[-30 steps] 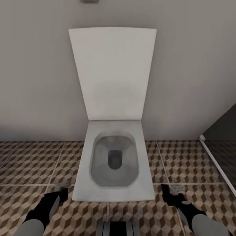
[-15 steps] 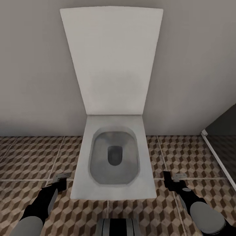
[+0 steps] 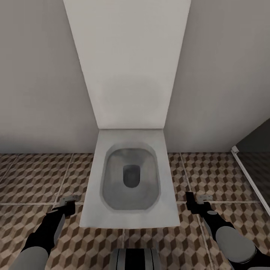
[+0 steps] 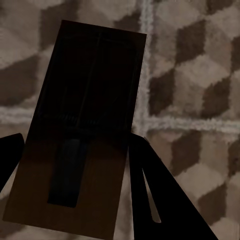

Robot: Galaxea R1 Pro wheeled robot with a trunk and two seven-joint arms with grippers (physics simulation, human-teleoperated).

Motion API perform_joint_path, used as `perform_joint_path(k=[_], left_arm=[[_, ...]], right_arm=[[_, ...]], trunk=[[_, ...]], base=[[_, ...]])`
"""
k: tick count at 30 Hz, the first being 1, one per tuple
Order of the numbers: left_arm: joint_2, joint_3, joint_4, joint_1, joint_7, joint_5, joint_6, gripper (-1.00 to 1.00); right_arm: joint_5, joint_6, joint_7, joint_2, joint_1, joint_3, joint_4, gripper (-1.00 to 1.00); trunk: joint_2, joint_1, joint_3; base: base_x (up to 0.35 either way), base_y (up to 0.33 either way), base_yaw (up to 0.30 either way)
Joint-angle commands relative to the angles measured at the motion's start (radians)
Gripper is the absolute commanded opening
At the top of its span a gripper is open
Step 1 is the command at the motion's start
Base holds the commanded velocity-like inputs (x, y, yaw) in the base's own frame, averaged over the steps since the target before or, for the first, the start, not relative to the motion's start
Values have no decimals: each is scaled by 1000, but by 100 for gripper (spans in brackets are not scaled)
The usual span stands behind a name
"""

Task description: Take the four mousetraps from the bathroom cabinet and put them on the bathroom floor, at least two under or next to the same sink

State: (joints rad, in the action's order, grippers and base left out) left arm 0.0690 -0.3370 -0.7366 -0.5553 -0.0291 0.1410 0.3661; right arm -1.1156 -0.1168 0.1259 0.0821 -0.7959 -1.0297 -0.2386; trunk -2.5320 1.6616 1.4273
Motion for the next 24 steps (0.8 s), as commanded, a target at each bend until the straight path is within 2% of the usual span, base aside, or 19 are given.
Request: perform_joint_path(k=[1,5,9,16,24], left_arm=[[3,-2,0,0,0,0,0,-100],[9,-4,-1,0,0,0,-27,-100],[7,-4,1,0,2,0,-86,-100],[11,-4,2,0,31,2,-97,-100],[7,-4,2,0,37,2,-105,-100]], right_arm=[[3,-4,4,0,0,0,0,-100],[3,-13,4,-1,0,0,2,-100],[3,-16,4,-1,0,0,2,-100],[3,-17,4,-1,0,0,2,-100],[2,-17,4,-1,0,0,2,-100]], trunk=[[0,0,0],[0,0,0],[0,0,0],[0,0,0],[0,0,0]], base=[[0,0,0],[0,0,0],[0,0,0],[0,0,0],[0,0,0]])
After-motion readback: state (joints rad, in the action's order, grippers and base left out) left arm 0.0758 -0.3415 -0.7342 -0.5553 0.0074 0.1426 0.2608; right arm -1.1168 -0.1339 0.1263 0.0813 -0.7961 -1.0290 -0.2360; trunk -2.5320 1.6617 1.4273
